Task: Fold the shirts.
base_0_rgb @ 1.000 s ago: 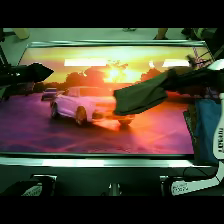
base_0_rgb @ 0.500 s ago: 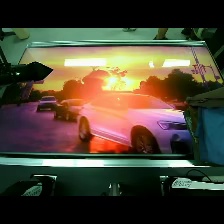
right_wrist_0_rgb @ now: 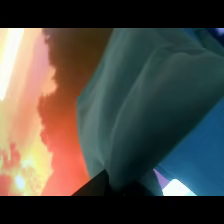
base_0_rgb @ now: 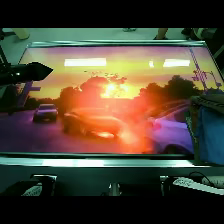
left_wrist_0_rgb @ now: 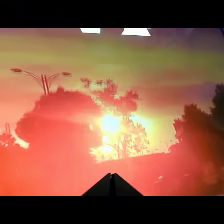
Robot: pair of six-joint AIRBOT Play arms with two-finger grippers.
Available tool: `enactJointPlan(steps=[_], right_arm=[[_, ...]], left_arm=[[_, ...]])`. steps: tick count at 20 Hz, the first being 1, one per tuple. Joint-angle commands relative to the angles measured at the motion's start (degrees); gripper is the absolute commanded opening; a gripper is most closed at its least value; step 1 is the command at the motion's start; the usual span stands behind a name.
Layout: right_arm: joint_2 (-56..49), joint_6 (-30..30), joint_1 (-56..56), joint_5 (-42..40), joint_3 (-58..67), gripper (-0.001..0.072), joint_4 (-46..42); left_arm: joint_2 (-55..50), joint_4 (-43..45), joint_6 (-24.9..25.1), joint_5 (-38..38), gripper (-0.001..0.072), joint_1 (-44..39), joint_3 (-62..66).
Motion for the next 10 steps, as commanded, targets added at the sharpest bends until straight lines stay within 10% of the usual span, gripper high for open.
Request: enactJointPlan(steps=[1, 10], right_arm=[[3.65, 1.01, -0.17, 1.77, -6.82, 0.0022, -14.64], [15.67, -7.61, 4.13, -2.21, -49.96, 0.0076, -37.29]], left_arm=[[0.04, 0.0, 0.48, 0.02, 0.0023, -0.15, -0.02], [0.04, -0.02, 0.81, 0.02, 0.0023, -2.54, 0.0]])
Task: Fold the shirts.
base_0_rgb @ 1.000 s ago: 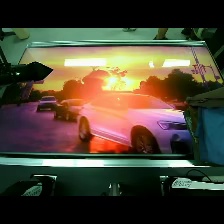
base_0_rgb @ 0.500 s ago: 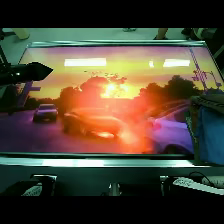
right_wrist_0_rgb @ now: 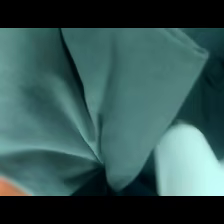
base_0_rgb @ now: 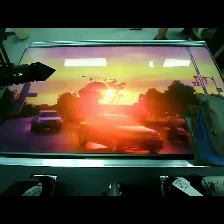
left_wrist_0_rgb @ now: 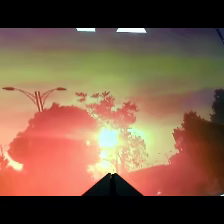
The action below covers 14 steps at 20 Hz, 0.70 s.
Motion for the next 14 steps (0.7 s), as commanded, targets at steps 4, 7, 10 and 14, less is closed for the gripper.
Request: enactJointPlan(steps=[4, 7, 10, 14], right_arm=[[1.99, -6.4, 0.55, -12.63, -2.56, 0.0696, -4.7], [0.92, -10.29, 6.67, -24.24, 13.44, 0.0683, 0.46], [-1.29, -10.64, 25.18, -30.21, 24.41, 0.0657, 0.46], [-8.15, -3.43, 50.07, -22.82, 24.76, 0.0659, -0.35]], left_arm=[[0.04, 0.11, 0.04, 0.22, 0.0022, -1.81, 0.33], [-2.32, 13.05, -3.17, 0.59, 0.0019, -3.08, 5.14], [-11.72, 45.03, -16.9, -7.96, 0.0021, -8.35, 16.74], [-21.49, 46.77, -20.35, -23.56, 0.0662, -10.62, 18.53]])
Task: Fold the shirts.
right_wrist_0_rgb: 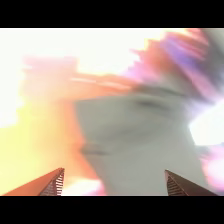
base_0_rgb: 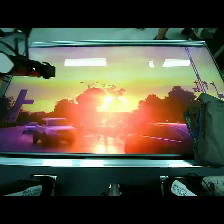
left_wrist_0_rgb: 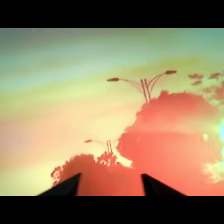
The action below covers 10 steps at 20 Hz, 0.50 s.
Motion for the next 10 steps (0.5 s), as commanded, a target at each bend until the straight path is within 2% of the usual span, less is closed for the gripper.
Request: enactJointPlan(steps=[1, 3, 4, 6, 10], right_arm=[[-7.54, 4.33, 18.62, 7.85, 2.69, 0.0663, 1.64], [-13.94, 4.68, 21.46, 17.64, 2.43, 0.0664, 8.44], [-15.89, 5.66, 21.92, 19.32, 1.9, 0.0663, 11.02], [-16.79, 7.65, 22.45, 17.22, 0.15, 0.0663, 11.47], [-16.79, 8.28, 22.43, 15.21, -0.31, 0.0665, 7.32]], left_arm=[[-6.78, 4.92, -4.26, -15.1, 0.0668, -1.84, -0.15], [-3.37, 0.0, -4.85, -11.52, 0.066, -1.97, -9.16], [-0.52, -1.95, -7.37, -7.28, 0.066, -1.97, -14.47], [3.28, -1.88, -10.21, -1.6, 0.0659, -1.95, -21.33], [3.56, 0.94, -10.23, -0.09, 0.066, -1.49, -21.44]])
